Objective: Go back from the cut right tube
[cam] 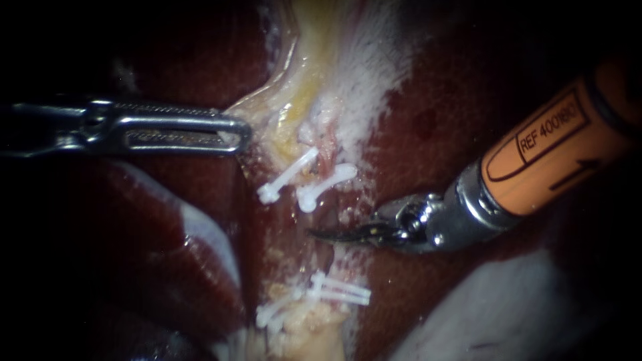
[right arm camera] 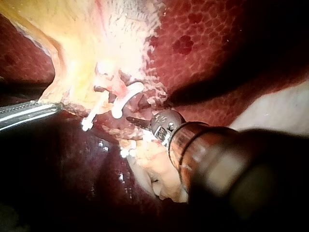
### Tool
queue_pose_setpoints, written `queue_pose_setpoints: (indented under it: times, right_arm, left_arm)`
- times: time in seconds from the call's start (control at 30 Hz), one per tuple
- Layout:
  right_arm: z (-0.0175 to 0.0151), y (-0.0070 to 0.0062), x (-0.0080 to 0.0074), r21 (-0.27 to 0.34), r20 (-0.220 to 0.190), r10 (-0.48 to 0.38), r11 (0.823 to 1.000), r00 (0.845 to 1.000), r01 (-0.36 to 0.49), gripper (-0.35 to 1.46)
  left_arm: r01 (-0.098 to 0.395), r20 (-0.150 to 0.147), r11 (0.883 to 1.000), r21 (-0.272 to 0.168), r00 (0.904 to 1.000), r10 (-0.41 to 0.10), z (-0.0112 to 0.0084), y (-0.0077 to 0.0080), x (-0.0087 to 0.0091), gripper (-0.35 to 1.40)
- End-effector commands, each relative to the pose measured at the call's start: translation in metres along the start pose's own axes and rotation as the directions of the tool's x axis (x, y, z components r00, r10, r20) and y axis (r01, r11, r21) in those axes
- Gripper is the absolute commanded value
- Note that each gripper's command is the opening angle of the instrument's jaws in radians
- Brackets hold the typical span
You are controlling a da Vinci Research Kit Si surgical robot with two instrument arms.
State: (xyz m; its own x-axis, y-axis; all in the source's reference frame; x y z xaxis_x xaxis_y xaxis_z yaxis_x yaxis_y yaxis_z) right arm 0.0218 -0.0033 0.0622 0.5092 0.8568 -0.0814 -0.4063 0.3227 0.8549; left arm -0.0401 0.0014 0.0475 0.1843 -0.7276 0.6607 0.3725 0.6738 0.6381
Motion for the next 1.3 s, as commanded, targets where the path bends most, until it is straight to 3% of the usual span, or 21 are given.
queue_pose_setpoints:
  times: [0.03, 0.27, 0.4, 0.63, 0.87, 1.3]
  right_arm:
    - [0.0001, 0.0000, 0.0000, 0.000, 0.000, 0.002, 1.000, 1.000, -0.002, -0.35]
    - [0.0005, -0.0002, 0.0003, 0.013, -0.011, 0.020, 1.000, 1.000, -0.020, -0.35]
    - [0.0006, -0.0003, 0.0002, 0.033, -0.024, 0.019, 0.999, 1.000, -0.018, 0.00]
    - [0.0008, -0.0002, 0.0000, 0.032, -0.024, 0.017, 0.999, 1.000, -0.016, 0.21]
    - [0.0006, -0.0001, 0.0000, 0.032, -0.024, 0.017, 0.999, 1.000, -0.016, 0.22]
    - [-0.0005, 0.0006, -0.0007, 0.037, -0.019, 0.018, 0.999, 1.000, -0.018, 0.46]
  left_arm:
    - [0.000, 0.000, 1.000, 0.000, 1.0000, 0.000, 0.0000, 0.0000, 0.0000, -0.25]
    - [0.000, 0.000, 1.000, 0.000, 1.0000, 0.000, 0.0000, 0.0000, 0.0000, -0.25]
    - [0.000, 0.000, 1.000, 0.000, 1.0000, 0.000, 0.0000, 0.0000, 0.0000, -0.25]
    - [0.000, 0.001, 1.000, 0.000, 1.0000, 0.000, 0.0000, 0.0000, 0.0000, -0.25]
    - [-0.001, 0.001, 1.000, 0.000, 1.0000, 0.001, 0.0000, 0.0000, 0.0001, -0.25]
    - [-0.001, 0.000, 1.000, 0.000, 1.0000, 0.001, -0.0001, 0.0000, 0.0002, -0.25]
